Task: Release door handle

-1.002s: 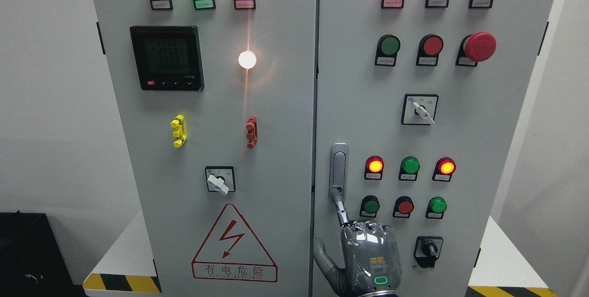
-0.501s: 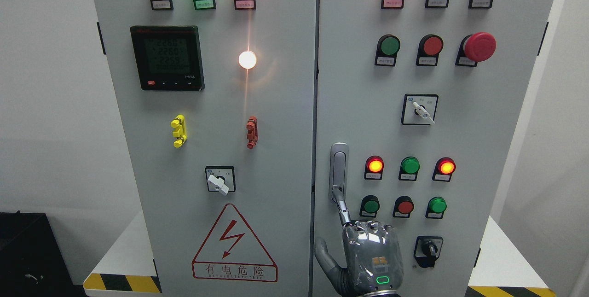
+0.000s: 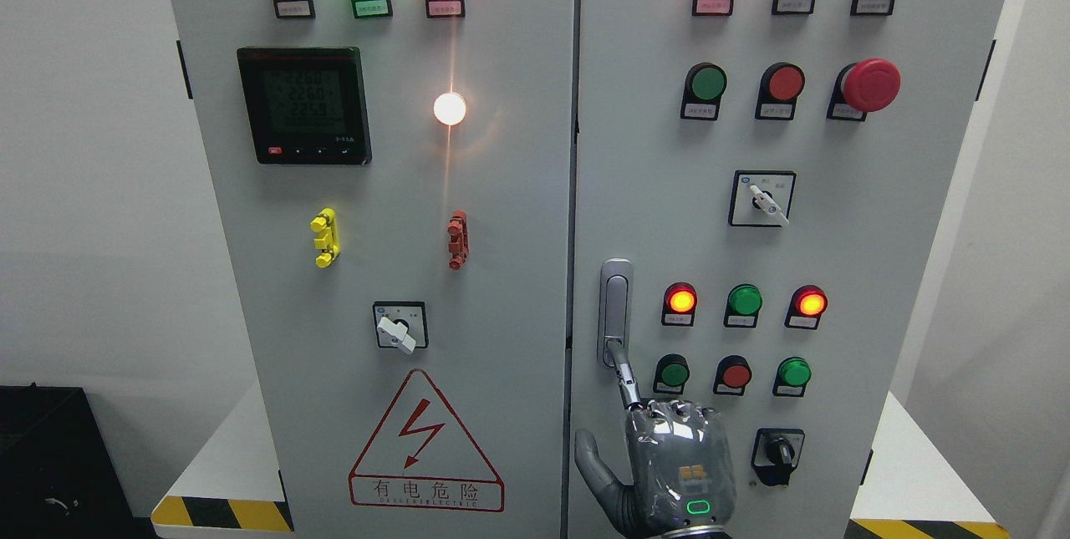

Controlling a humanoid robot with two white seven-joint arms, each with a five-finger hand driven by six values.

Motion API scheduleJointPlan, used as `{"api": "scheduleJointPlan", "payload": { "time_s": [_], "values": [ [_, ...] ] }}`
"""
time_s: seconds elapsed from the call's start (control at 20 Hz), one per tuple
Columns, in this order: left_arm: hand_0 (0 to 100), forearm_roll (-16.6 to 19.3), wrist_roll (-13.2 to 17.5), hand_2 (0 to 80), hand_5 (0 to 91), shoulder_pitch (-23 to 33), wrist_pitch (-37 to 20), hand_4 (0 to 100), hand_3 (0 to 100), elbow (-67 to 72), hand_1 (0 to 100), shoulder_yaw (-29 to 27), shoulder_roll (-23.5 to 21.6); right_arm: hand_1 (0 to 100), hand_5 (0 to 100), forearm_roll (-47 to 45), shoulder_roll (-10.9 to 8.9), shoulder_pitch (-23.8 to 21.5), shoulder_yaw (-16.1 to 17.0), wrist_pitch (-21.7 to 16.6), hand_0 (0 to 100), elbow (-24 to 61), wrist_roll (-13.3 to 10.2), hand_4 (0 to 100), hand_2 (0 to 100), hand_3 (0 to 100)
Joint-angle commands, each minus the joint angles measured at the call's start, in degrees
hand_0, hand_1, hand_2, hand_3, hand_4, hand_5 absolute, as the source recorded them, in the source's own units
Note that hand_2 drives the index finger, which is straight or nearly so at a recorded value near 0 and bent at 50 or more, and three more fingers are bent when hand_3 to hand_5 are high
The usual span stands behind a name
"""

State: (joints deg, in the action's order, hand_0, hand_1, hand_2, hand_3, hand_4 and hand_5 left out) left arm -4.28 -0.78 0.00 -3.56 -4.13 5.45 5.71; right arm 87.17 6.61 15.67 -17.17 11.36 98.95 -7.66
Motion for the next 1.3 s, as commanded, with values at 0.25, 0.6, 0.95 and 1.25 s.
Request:
{"api": "scheduleJointPlan", "payload": {
  "time_s": [0.25, 0.6, 0.95, 1.25],
  "values": [
    [12, 0.0, 0.0, 0.0, 0.0, 1.0, 0.0, 0, 0, 0.1, 56, 0.0, 0.0, 26, 100, 0.0, -0.10, -0.2, 0.2, 0.0, 48, -0.9, 0.6, 100, 1, 100],
    [12, 0.1, 0.0, 0.0, 0.0, 1.0, 0.0, 0, 0, 0.0, 56, 0.0, 0.0, 26, 100, 0.0, -0.10, -0.1, 0.2, 0.0, 49, -1.6, 0.6, 100, 2, 100],
    [12, 0.1, 0.0, 0.0, 0.0, 1.0, 0.0, 0, 0, 0.0, 56, 0.0, 0.0, 26, 100, 0.0, -0.10, -0.3, 0.2, 0.0, 48, -1.5, 0.6, 100, 2, 100],
    [12, 0.0, 0.0, 0.0, 0.0, 1.0, 0.0, 0, 0, 0.0, 56, 0.0, 0.0, 26, 100, 0.0, -0.10, -0.6, 0.1, 0.0, 48, -1.7, 0.6, 100, 3, 100]
  ]
}}
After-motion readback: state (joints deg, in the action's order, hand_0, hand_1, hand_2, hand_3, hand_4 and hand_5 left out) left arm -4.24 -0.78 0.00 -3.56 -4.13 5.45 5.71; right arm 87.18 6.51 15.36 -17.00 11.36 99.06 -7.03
